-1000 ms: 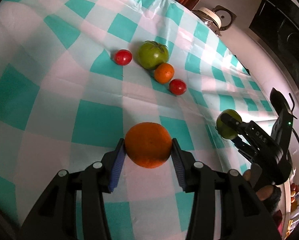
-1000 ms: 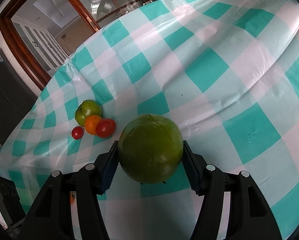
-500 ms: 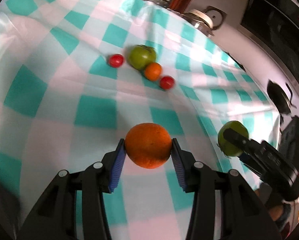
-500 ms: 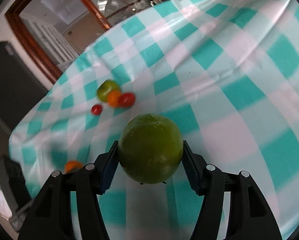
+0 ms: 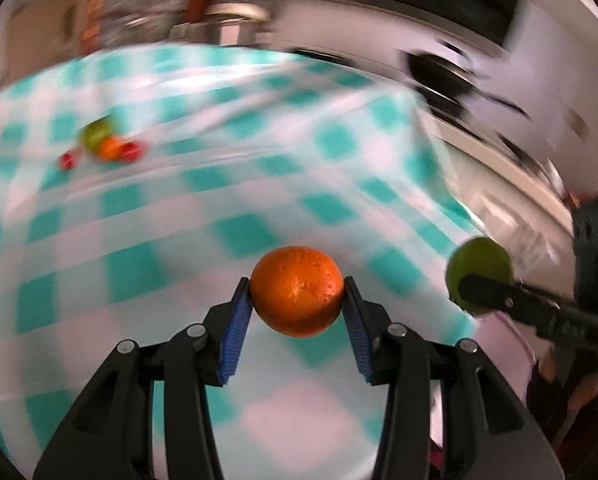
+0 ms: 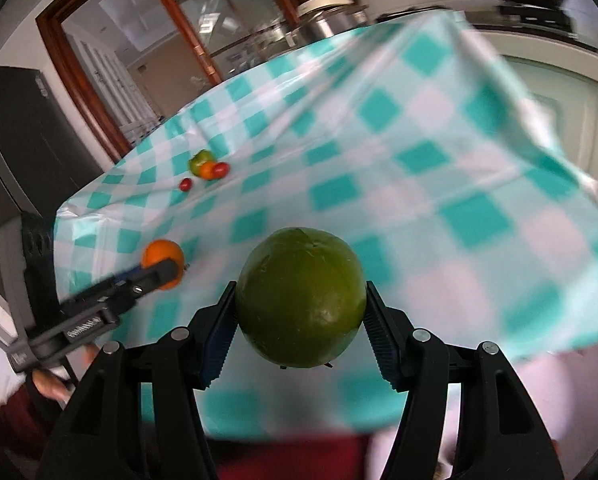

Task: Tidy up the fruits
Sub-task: 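Carry the green tomato and tangerine toward the white bin, then open both tools to drop the green tomato and tangerine into the bin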

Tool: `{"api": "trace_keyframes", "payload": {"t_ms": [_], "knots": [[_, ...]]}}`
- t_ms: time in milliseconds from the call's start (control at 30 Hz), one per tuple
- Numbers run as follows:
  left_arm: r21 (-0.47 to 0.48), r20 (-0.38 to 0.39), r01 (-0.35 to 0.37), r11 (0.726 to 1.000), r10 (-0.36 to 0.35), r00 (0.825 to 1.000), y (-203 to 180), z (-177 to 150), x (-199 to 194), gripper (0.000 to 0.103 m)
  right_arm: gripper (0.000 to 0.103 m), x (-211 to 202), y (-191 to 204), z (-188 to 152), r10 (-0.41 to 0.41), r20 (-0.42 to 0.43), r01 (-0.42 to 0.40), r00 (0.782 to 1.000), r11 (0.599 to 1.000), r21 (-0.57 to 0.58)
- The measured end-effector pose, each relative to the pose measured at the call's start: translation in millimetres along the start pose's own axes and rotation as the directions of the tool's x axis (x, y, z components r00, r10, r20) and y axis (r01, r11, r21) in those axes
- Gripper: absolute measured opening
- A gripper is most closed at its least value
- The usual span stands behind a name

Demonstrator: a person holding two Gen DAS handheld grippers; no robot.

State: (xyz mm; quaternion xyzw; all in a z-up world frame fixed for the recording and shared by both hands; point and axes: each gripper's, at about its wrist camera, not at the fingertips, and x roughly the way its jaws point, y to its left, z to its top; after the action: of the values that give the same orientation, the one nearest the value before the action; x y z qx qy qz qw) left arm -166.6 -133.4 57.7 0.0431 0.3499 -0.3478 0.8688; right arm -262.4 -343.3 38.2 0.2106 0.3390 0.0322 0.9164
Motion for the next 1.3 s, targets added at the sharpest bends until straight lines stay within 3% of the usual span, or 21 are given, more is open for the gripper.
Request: {"api": "trace_keyframes", "payload": {"t_ms": [167, 300, 400, 467, 600, 733, 800, 900, 1000, 1100, 1200, 1267, 1300], "knots": [[0.193, -0.088, 0.165, 0.967, -0.151, 0.985, -83.8, -10.5, 20.3, 0.046, 0.06, -48.2, -72.1, -36.5, -0.127, -0.007, 0.127, 0.992, 0.988, 0.084], [0.341, -0.225, 0.28, 0.898, -0.211, 0.951, -154.2, -33.5, 50.5, 0.046, 0.06, -57.2, -132.9, -69.7, -0.262, -0.088, 0.274, 0.961, 0.946, 0.172], [0.447, -0.344, 0.357, 0.82, -0.211, 0.915, -201.9, -57.6, 77.3, 0.046, 0.06, -45.3, -171.4, -91.8, -0.338, -0.184, 0.372, 0.923, 0.906, 0.201], [0.489, -0.424, 0.409, 0.77, -0.2, 0.883, -225.0, -74.2, 100.7, 0.046, 0.06, -28.6, -194.1, -103.0, -0.359, -0.264, 0.417, 0.895, 0.885, 0.207], [0.508, -0.605, 0.53, 0.679, -0.157, 0.781, -265.2, -118.9, 150.6, 0.045, 0.06, 6.9, -227.2, -110.1, -0.371, -0.384, 0.466, 0.846, 0.864, 0.192], [0.48, -0.721, 0.608, 0.632, -0.11, 0.684, -283.8, -158.1, 184.1, 0.045, 0.06, 43.6, -249.3, -111.9, -0.393, -0.489, 0.508, 0.779, 0.853, 0.123], [0.479, -0.755, 0.624, 0.618, -0.073, 0.652, -288.3, -176.9, 196.3, 0.045, 0.06, 53.1, -258.7, -114.4, -0.397, -0.513, 0.52, 0.761, 0.846, 0.116], [0.51, -0.782, 0.635, 0.58, 0.004, 0.624, -292.2, -203.7, 209.7, 0.045, 0.06, 64.6, -268.7, -120.4, -0.385, -0.543, 0.526, 0.747, 0.841, 0.127], [0.538, -0.785, 0.642, 0.546, 0.047, 0.618, -294.0, -220.2, 214.0, 0.046, 0.06, 69.3, -273.4, -126.3, -0.378, -0.553, 0.532, 0.743, 0.834, 0.144], [0.562, -0.78, 0.652, 0.509, 0.063, 0.623, -298.4, -230.4, 213.5, 0.046, 0.061, 70.1, -278.0, -133.7, -0.365, -0.561, 0.531, 0.743, 0.831, 0.163], [0.595, -0.756, 0.642, 0.483, 0.068, 0.651, -300.2, -232.1, 209.8, 0.05, 0.061, 63.4, -281.4, -139.0, -0.359, -0.548, 0.529, 0.755, 0.827, 0.188], [0.604, -0.744, 0.634, 0.482, 0.055, 0.666, -299.1, -229.9, 207.3, 0.064, 0.062, 57.5, -285.5, -140.8, -0.352, -0.541, 0.533, 0.764, 0.817, 0.221], [0.61, -0.734, 0.631, 0.48, 0.04, 0.678, -298.4, -227.8, 204.8, 0.065, 0.07, 54.3, -286.3, -139.8, -0.351, -0.53, 0.531, 0.772, 0.814, 0.235]]}}
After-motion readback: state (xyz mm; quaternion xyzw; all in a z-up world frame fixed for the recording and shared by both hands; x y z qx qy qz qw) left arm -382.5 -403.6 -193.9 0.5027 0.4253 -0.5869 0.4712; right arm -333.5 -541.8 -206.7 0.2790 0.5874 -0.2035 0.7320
